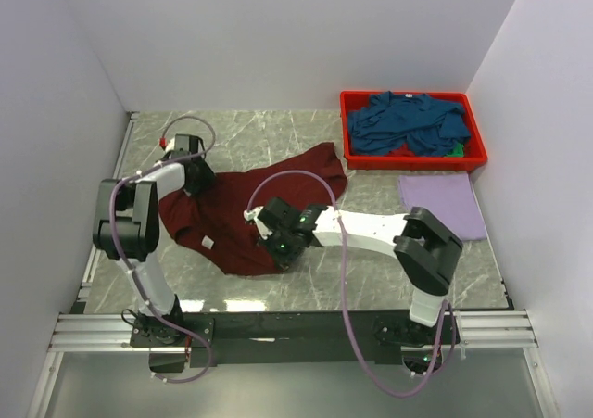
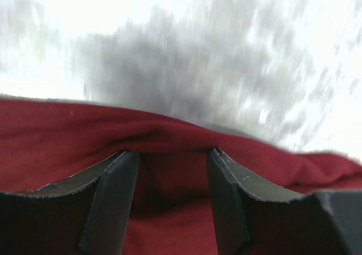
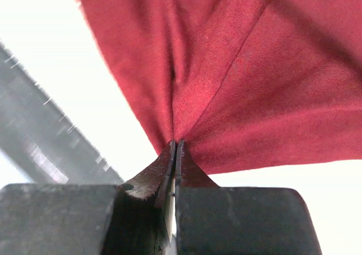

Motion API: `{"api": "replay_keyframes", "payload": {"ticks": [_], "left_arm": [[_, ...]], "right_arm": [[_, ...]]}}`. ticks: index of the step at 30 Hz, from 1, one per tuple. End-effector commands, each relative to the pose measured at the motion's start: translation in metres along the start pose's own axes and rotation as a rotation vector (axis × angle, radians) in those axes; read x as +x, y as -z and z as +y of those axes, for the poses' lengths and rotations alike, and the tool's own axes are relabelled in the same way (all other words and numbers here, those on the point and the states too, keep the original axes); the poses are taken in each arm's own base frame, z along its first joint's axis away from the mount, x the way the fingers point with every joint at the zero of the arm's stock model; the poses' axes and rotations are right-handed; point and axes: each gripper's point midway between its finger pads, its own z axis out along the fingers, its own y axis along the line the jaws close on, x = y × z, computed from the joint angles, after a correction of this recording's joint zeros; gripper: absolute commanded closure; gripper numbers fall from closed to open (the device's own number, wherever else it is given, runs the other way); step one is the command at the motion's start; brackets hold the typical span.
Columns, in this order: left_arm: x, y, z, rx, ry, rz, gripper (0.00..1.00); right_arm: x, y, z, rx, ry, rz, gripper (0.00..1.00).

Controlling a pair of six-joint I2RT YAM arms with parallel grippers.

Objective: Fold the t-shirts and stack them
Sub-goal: Flatten the tshirt out

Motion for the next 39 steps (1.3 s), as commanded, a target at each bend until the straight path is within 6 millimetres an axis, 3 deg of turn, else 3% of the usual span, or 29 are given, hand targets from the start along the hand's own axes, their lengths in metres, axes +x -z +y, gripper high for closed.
{"api": "replay_keyframes", "payload": {"ticks": [1,4,7,8,10,11,12,14,15,16,18,21,22,23,25,26,27,28,29,30,31,33,34,36,37,39], "left_arm": [[-0.004,-0.025,0.022,-0.097,0.013,0.030,0.43],[-0.023,-0.042,0.016,-0.125,0.013,0.014,0.42],[-0.042,-0.058,0.013,-0.157,0.026,0.017,0.42],[-0.051,-0.064,0.005,-0.149,0.030,0.008,0.42],[-0.071,-0.070,0.013,-0.166,0.061,-0.009,0.43],[-0.086,-0.073,0.004,-0.149,0.058,-0.029,0.42],[-0.093,-0.072,0.000,-0.139,0.051,-0.041,0.41],[-0.113,-0.066,-0.012,-0.096,0.020,-0.088,0.37],[-0.122,-0.062,-0.019,-0.068,0.013,-0.112,0.35],[-0.126,-0.058,-0.020,-0.061,-0.002,-0.124,0.30],[-0.144,-0.035,-0.031,-0.011,0.005,-0.184,0.22],[-0.154,0.008,-0.040,0.064,0.026,-0.245,0.17],[-0.147,0.016,-0.038,0.069,0.029,-0.241,0.15],[-0.155,0.043,-0.044,0.100,0.040,-0.277,0.15],[-0.148,0.066,-0.046,0.115,0.044,-0.289,0.14],[-0.142,0.085,-0.034,0.101,0.055,-0.301,0.15],[-0.127,0.095,-0.042,0.121,0.041,-0.292,0.15],[-0.097,0.093,-0.034,0.106,0.039,-0.247,0.16],[-0.093,0.115,-0.032,0.130,0.055,-0.269,0.16],[-0.076,0.120,-0.033,0.147,0.049,-0.249,0.16],[-0.052,0.126,-0.021,0.149,0.059,-0.225,0.16],[-0.018,0.131,-0.015,0.160,0.046,-0.164,0.16],[0.009,0.125,-0.003,0.140,0.049,-0.112,0.16],[0.034,0.135,0.004,0.153,0.051,-0.074,0.16],[0.061,0.131,0.013,0.140,0.055,-0.017,0.16],[0.081,0.135,0.021,0.147,0.077,0.011,0.16]], "right_arm": [[0.017,0.031,0.028,-0.129,0.046,0.071,1.00],[0.013,0.028,0.039,-0.182,0.089,0.127,1.00],[-0.014,0.024,0.059,-0.265,0.096,0.127,1.00],[-0.032,0.022,0.070,-0.287,0.109,0.108,1.00],[-0.052,0.025,0.090,-0.358,0.116,0.089,1.00],[-0.075,0.031,0.113,-0.442,0.133,0.046,1.00],[-0.085,0.036,0.125,-0.481,0.111,0.029,0.99],[-0.103,0.047,0.150,-0.564,0.127,-0.019,0.84],[-0.105,0.048,0.151,-0.555,0.127,-0.028,0.69],[-0.107,0.048,0.144,-0.513,0.119,-0.038,0.64],[-0.109,0.046,0.109,-0.351,0.082,-0.080,0.53],[-0.100,0.050,0.055,-0.205,-0.041,-0.133,0.52],[-0.084,0.043,0.016,-0.143,-0.132,-0.115,0.52],[-0.093,0.058,0.002,-0.120,-0.162,-0.194,0.52],[-0.088,0.064,-0.046,-0.029,-0.270,-0.239,0.52],[-0.079,0.067,-0.062,0.005,-0.296,-0.248,0.52],[-0.075,0.068,-0.079,0.059,-0.304,-0.258,0.52],[-0.070,0.071,-0.099,0.102,-0.335,-0.263,0.52],[-0.069,0.072,-0.110,0.135,-0.346,-0.269,0.52],[-0.069,0.073,-0.122,0.171,-0.350,-0.276,0.52],[-0.067,0.074,-0.144,0.239,-0.381,-0.285,0.52],[-0.073,0.075,-0.166,0.291,-0.436,-0.324,0.49],[-0.076,0.076,-0.182,0.340,-0.473,-0.341,0.48],[-0.082,0.079,-0.209,0.391,-0.580,-0.391,0.42],[-0.085,0.078,-0.219,0.412,-0.615,-0.403,0.41],[-0.091,0.082,-0.241,0.462,-0.678,-0.450,0.39]]}}
